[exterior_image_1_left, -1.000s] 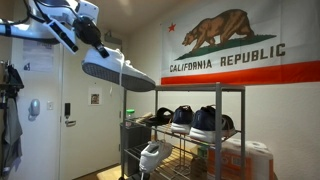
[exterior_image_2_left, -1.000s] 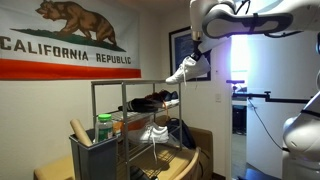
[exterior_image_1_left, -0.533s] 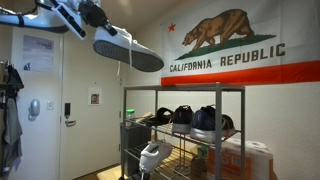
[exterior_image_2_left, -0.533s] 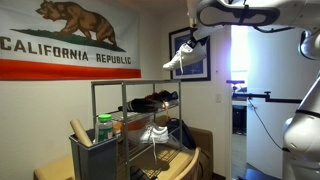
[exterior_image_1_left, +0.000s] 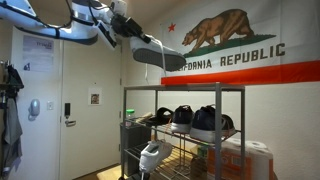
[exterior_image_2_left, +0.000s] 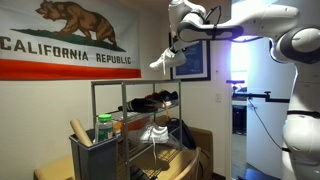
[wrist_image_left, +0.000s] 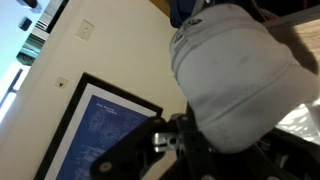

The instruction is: Put the right side of the white shoe on the top shelf of the shoe rack

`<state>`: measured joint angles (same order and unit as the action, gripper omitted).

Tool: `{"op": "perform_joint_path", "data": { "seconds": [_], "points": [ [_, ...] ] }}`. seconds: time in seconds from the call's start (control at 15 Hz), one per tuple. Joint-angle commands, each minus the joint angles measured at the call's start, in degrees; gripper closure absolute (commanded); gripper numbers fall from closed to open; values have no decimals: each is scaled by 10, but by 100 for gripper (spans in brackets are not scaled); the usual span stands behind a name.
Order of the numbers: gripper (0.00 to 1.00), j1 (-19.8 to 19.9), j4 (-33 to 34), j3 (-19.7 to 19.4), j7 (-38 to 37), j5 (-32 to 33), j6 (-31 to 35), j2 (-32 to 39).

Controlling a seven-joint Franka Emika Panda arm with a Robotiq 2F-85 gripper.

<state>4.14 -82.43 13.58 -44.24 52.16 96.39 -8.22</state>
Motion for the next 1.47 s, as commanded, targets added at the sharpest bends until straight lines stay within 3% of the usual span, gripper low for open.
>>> {"op": "perform_joint_path", "data": {
  "seconds": [0.0,0.33,0.4,0.87,1.4],
  "points": [
    [93,-27,69,-28,-46,35,42,78],
    [93,-57,142,-67,-73,22,56,165],
    [93,-42,154,-52,-78,20,53,177],
    [93,-31,231,-55,-77,-51,41,225],
    [93,8,253,-57,-73,-175,31,221]
  ]
}}
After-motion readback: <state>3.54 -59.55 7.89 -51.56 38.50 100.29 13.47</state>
